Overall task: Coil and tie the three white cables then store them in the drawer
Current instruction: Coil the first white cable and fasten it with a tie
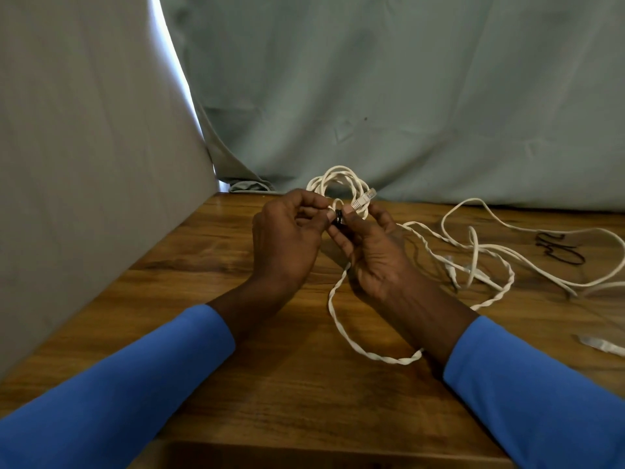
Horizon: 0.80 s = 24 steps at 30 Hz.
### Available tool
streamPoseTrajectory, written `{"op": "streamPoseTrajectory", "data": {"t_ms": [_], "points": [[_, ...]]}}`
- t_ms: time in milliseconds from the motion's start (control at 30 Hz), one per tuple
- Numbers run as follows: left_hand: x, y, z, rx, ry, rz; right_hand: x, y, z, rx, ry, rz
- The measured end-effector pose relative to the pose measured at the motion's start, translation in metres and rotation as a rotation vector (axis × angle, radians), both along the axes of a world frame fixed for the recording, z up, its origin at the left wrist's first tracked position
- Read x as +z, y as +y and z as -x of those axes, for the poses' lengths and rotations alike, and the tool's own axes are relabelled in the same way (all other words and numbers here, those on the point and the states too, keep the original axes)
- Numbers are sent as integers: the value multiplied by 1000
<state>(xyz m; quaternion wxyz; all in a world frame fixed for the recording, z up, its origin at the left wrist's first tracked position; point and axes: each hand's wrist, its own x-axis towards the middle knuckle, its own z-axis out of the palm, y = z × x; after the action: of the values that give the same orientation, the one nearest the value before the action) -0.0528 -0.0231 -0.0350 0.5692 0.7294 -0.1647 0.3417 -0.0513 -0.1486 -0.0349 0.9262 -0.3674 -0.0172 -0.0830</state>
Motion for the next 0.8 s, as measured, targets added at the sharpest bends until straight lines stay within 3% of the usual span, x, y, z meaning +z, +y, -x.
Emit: {"op": "streamPoseTrajectory", "data": {"t_ms": [333, 533, 733, 800], "points": [[-1, 1, -6, -42, -9, -157, 1, 1, -2, -46, 42, -15], [-3, 1, -8, -50, 12, -120, -2, 1, -5, -57, 76, -31], [-2, 15, -10, -49, -166, -550, 2, -6, -7, -69, 130, -27], [-3, 18, -12, -28, -191, -582, 2, -7, -7, -59, 142, -18]]}}
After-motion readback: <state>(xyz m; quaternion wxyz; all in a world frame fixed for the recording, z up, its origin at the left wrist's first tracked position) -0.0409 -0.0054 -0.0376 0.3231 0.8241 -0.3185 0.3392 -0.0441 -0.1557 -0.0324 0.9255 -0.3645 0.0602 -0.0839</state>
